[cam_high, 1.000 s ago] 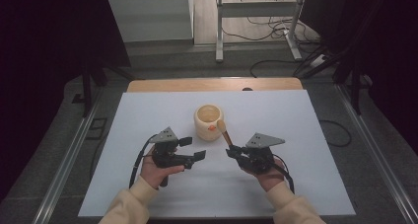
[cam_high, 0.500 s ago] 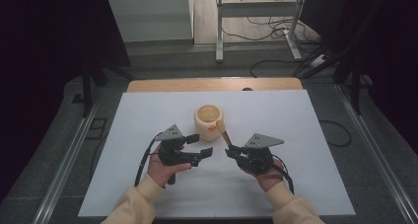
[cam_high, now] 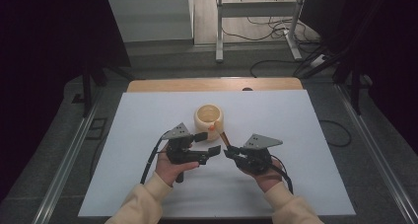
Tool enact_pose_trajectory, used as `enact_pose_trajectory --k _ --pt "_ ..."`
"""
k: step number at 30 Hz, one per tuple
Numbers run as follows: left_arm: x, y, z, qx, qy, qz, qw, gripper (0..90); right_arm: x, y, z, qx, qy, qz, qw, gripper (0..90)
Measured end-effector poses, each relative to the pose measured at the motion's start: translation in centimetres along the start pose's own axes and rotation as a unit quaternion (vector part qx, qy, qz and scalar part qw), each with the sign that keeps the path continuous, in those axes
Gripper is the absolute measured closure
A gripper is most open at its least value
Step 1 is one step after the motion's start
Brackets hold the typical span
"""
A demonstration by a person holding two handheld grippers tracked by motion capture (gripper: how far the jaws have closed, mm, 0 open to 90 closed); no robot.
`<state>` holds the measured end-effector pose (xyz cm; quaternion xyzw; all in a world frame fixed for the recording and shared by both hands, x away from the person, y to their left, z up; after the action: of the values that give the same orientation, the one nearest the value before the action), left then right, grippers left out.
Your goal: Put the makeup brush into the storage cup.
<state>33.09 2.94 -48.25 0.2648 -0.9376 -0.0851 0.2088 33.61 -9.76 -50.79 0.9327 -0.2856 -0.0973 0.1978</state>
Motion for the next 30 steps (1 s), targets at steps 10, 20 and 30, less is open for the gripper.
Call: enact_pose_trajectory --k 10,20,30 --pt "0.3 -1.3 -0.3 0.005 0.011 0.009 0.9999 26.7 0.0 0.0 0.0 0.002 0.001 0.001 1.0000 77.9" --pt "0.3 -2.2 -0.5 0.012 0.024 0.016 0.9995 31.7 -0.1 0.0 0.0 0.003 0.002 0.001 1.0000 77.9" --pt "0.3 -2.7 -0.4 0.010 0.038 0.038 0.9985 51.4 -0.3 -0.2 0.0 0.001 0.006 -0.004 1.0000 77.9"
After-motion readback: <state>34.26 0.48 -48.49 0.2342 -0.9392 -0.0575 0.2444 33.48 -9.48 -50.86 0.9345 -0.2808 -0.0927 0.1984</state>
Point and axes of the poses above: each handheld gripper's, and its own axes: y roughly backward along the jaws, z roughly out of its underside, x roughly to its right, the point moved 8 cm from there along -y, roughly forward along the jaws, and after that the axes turned 4 degrees about x, right-handed, at the moved point
